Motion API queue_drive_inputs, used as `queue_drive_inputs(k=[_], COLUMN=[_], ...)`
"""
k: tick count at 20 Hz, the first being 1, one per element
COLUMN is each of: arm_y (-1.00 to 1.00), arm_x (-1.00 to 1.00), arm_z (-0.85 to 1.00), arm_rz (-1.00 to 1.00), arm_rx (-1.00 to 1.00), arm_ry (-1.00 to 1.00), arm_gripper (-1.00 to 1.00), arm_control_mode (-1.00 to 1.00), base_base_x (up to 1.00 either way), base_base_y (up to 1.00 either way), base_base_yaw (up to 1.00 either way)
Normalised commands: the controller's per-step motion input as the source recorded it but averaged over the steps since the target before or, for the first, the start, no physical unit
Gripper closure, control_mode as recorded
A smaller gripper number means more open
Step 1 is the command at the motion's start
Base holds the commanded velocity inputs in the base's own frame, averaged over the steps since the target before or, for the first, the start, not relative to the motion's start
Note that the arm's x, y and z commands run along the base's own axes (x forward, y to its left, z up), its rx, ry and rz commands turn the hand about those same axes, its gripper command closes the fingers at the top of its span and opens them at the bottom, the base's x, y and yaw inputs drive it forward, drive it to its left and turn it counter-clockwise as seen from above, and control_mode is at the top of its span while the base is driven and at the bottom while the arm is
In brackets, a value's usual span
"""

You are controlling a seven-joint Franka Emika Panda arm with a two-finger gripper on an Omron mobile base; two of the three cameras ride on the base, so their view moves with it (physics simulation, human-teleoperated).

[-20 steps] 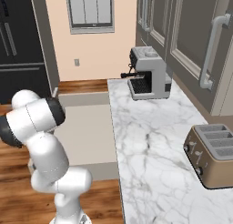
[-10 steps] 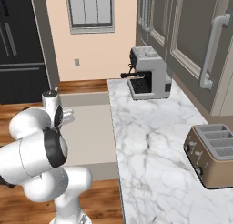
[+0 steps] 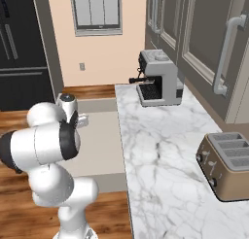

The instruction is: Organize the utensils by type. Pick up the wooden spoons from the counter and place them in the open cabinet. Then pick up the metallic utensils from the counter and place them in the open drawer.

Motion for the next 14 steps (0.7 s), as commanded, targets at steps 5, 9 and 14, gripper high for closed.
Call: queue_drive_inputs(k=[5,9,14], arm_y=[-0.02,0.05,0.07], arm_x=[0.85,0.74,0.61], arm_z=[-0.25,-0.82,-0.91], arm_rz=[0.00,0.00,0.00], arm_rx=[0.00,-0.08,-0.14], arm_ry=[0.19,0.28,0.10], arm_gripper=[1.00,1.00,1.00], arm_control_mode=[-1.00,-1.00,-1.00], base_base_x=[0.00,0.00,0.00], base_base_y=[0.00,0.00,0.00], base_base_yaw=[0.00,0.00,0.00])
